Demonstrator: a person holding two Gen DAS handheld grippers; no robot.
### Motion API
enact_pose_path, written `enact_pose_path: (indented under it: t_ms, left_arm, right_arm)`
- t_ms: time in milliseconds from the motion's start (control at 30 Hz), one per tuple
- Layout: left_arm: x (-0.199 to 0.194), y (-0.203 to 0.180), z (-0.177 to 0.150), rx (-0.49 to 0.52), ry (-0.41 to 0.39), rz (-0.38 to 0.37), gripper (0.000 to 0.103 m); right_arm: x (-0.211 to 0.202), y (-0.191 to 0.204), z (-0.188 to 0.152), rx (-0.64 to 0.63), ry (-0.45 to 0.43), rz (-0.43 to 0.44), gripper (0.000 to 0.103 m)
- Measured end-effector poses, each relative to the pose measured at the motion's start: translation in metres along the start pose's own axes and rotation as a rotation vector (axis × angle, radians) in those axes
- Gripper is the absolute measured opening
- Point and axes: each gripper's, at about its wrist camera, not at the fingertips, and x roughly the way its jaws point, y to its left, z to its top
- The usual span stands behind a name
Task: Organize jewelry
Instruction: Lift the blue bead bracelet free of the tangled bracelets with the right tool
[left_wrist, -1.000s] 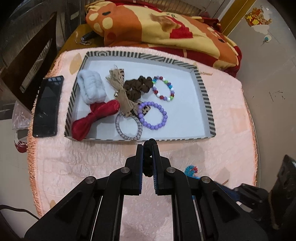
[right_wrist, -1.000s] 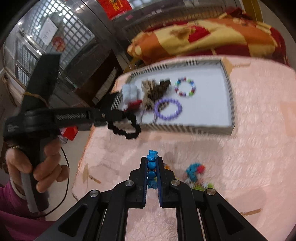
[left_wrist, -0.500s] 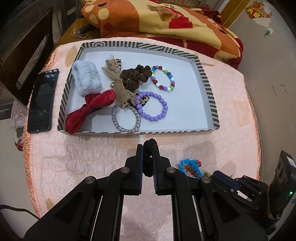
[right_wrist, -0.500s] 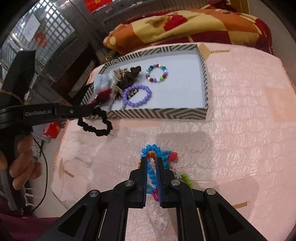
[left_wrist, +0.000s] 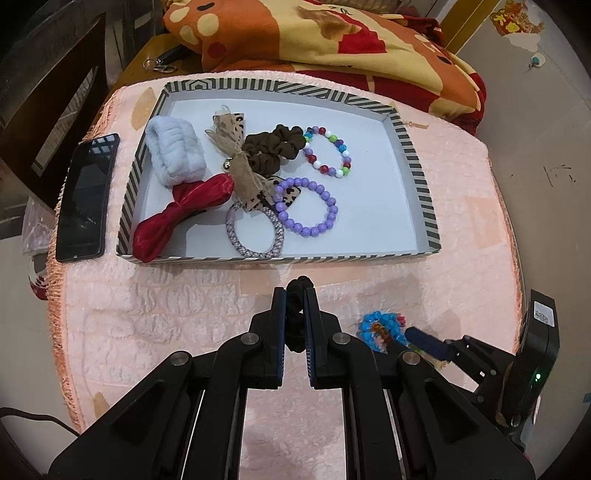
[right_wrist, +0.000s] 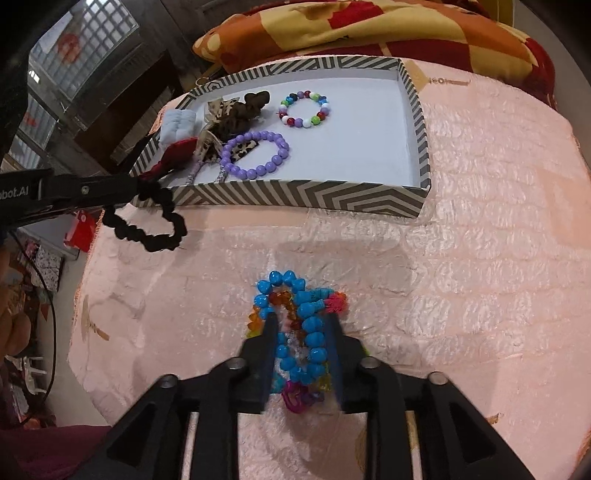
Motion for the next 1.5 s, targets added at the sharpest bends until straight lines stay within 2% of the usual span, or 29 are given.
enact_pose_path:
  t_ms: [100,200,367,500,733,900,1067,1167,1300,1500]
  left_arm:
    - [0.001,0.001,-0.001,-0.001,0.003,0.0,0.008]
    - [0.001,0.002,-0.001,-0.002,0.004,-0.001,0.008]
    - [0.001,0.002,0.001,-0.009,0.001,-0.001,0.008]
    - [0.002,-0.001,0.002,-0.005,0.002,-0.004,0.008]
    - [0.004,-0.002,0.0,-0.002,0.01,0.001,0.008]
    - [0.006,0.003,-0.001,-0.015,0.016,0.004,0.008]
    - [0.007,0.007,-0.001,-0.027,0.018,0.005,0.008]
    - [0.007,0.008,0.0,-0.032,0.019,0.006,0.008]
    - [0.008,0.007,0.0,-0.033,0.02,0.007,0.008]
    - [0.003,0.005,0.001,-0.029,0.011,-0.001,0.008]
  right_arm:
    - [0.005,-0.003,0.0,0.024,0.005,0.022,0.026]
    - [-0.005,-0.006,-0.002,0.052,-0.027,0.059,0.012]
    - [-0.031,-0.001,0.0,0.023,-0.072,0.072,0.006]
    - [-0.028,0.004,0.0,-0.029,-0.072,0.034,0.006]
    - [-0.003,0.001,-0.001,-0.022,-0.008,0.001,0.007]
    - [0.001,-0.002,0.0,-0.013,0.002,0.019,0.028]
    - [0.005,0.0,0.0,-0.014,0.005,0.019,0.027]
    - [0.004,0.002,-0.001,-0.025,0.005,0.016,0.01]
    - [-0.005,0.003,-0.003,-0.047,-0.005,0.014,0.01]
    - [-0.044,0.003,0.002,-0.021,-0.088,0.077,0.01]
